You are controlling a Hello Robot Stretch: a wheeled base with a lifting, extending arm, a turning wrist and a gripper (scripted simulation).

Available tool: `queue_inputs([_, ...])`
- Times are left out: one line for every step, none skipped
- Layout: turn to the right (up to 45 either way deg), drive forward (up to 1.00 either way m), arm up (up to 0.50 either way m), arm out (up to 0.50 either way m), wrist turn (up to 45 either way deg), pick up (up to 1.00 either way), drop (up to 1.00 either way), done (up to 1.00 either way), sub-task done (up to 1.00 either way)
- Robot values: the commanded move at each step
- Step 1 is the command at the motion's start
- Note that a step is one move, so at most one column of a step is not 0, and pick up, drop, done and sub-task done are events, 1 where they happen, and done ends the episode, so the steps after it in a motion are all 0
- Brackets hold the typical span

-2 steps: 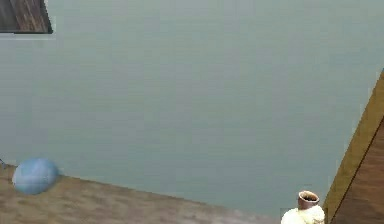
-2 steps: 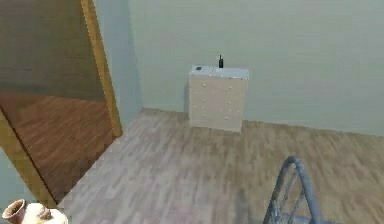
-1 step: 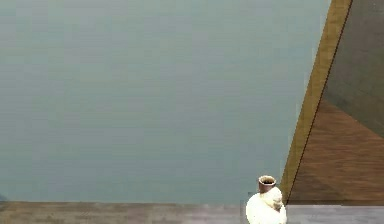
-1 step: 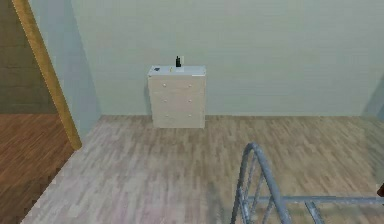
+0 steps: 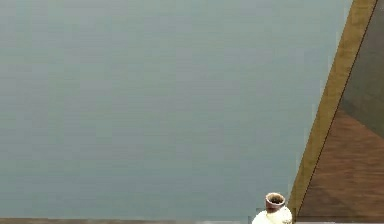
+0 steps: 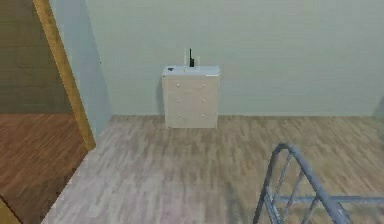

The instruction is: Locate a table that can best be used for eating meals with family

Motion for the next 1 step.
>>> queue_inputs([-45.0, 0.00, 0.00, 0.00, 0.0, 0.00, 0.00, 0.00, 0.00])
